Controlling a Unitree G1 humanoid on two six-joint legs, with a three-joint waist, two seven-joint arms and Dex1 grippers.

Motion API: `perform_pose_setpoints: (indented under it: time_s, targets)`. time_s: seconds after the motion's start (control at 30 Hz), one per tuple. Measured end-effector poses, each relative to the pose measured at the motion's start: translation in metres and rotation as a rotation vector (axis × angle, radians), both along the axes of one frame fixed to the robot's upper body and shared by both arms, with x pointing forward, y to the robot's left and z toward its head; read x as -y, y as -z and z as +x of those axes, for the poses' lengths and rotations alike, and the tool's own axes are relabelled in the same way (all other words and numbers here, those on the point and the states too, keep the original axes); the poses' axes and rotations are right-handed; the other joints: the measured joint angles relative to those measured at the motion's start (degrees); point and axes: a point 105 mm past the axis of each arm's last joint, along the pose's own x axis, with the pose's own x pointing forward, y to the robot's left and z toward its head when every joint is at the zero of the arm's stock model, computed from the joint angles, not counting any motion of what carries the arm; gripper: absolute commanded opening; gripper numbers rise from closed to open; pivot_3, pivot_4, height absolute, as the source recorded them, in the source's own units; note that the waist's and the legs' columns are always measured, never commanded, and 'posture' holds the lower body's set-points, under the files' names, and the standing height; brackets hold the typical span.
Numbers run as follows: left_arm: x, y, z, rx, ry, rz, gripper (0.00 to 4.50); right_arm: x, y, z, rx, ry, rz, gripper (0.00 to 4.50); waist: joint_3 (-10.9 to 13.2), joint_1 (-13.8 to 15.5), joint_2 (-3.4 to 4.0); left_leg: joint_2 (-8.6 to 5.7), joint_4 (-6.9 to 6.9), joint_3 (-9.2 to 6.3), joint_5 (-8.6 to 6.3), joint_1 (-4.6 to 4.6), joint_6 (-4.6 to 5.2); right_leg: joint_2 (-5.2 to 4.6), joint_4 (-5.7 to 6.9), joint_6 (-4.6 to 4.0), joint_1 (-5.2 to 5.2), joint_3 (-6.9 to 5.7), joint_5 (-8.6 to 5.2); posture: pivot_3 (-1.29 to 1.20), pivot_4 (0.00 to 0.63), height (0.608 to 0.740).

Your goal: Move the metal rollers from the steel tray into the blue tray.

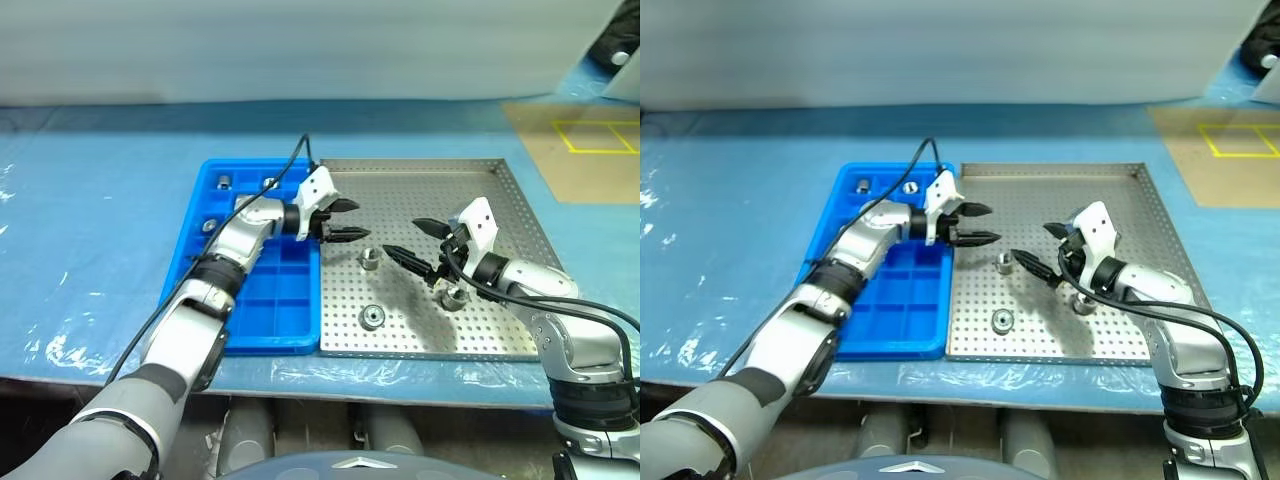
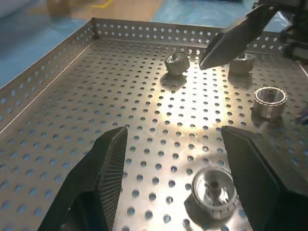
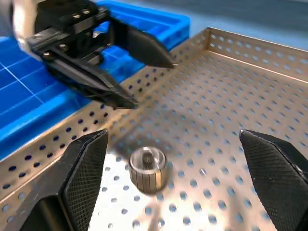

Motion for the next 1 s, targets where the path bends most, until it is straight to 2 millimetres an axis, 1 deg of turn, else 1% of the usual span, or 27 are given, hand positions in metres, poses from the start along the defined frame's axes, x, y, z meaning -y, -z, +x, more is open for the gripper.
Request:
perform_pose_setpoints:
  time_s: [0.07,0.17,0.2,0.37,0.47,0.63,0.83,1.0]
  targets:
    - [0.004,0.005,0.001,0.042,0.032,0.081,3.28,0.003,0.0,-0.005,0.002,0.031,0.004,4.5,-0.01,-1.06,0.01,-0.02,0.03,-0.01,-0.02,0.01,0.02,0.14,-0.06,0.0,0.03,0.01,0.0,-0.54,0.15,0.74]
    - [0.0,0.02,0.002,0.027,0.067,0.223,3.28,0.007,0.004,-0.014,-0.007,0.078,0.007,4.5,-0.02,-2.09,0.02,0.06,0.03,-0.05,-0.02,-0.01,0.03,0.31,-0.12,0.0,0.03,0.01,0.0,-0.57,0.15,0.74]
    - [-0.001,0.023,0.003,0.023,0.072,0.252,3.28,0.007,0.005,-0.015,-0.011,0.088,0.006,4.5,-0.02,-2.33,0.02,0.06,0.03,-0.05,-0.03,-0.01,0.03,0.31,-0.13,0.0,0.03,0.02,0.0,-0.57,0.15,0.74]
    - [-0.003,0.025,0.003,0.034,0.111,0.346,3.28,0.01,0.002,-0.018,0.006,0.122,0.01,4.5,-0.02,-3.12,0.02,0.05,0.15,-0.05,-0.12,-0.04,0.21,0.27,-0.21,-0.01,0.13,0.01,0.0,-0.59,0.15,0.74]
    - [0.0,0.029,0.0,0.028,0.14,0.379,3.28,0.011,0.001,-0.018,0.014,0.134,0.009,4.5,-0.01,-3.37,0.02,0.06,0.16,-0.05,-0.18,-0.06,0.32,0.15,-0.29,-0.01,0.17,0.01,0.0,-0.6,0.15,0.74]
    - [0.004,0.033,-0.011,0.025,0.235,0.408,3.28,0.013,0.006,-0.02,-0.001,0.154,0.005,4.5,-0.02,-3.55,0.02,0.0,0.19,-0.02,-0.28,-0.14,0.51,0.0,-0.42,-0.01,0.17,-0.01,0.0,-0.6,0.15,0.74]
    - [-0.002,0.039,-0.011,0.045,0.25,0.461,3.28,0.015,0.009,-0.021,-0.012,0.168,0.002,4.5,-0.02,-3.62,0.02,0.0,0.2,-0.02,-0.3,-0.17,0.55,-0.02,-0.46,-0.01,0.18,-0.04,0.0,-0.6,0.15,0.74]
    - [-0.005,0.045,-0.009,0.053,0.23,0.495,3.28,0.016,0.01,-0.021,-0.013,0.174,-0.001,4.5,-0.02,-3.64,0.02,0.0,0.2,-0.02,-0.31,-0.18,0.56,-0.03,-0.48,-0.01,0.18,-0.04,0.0,-0.61,0.15,0.74]
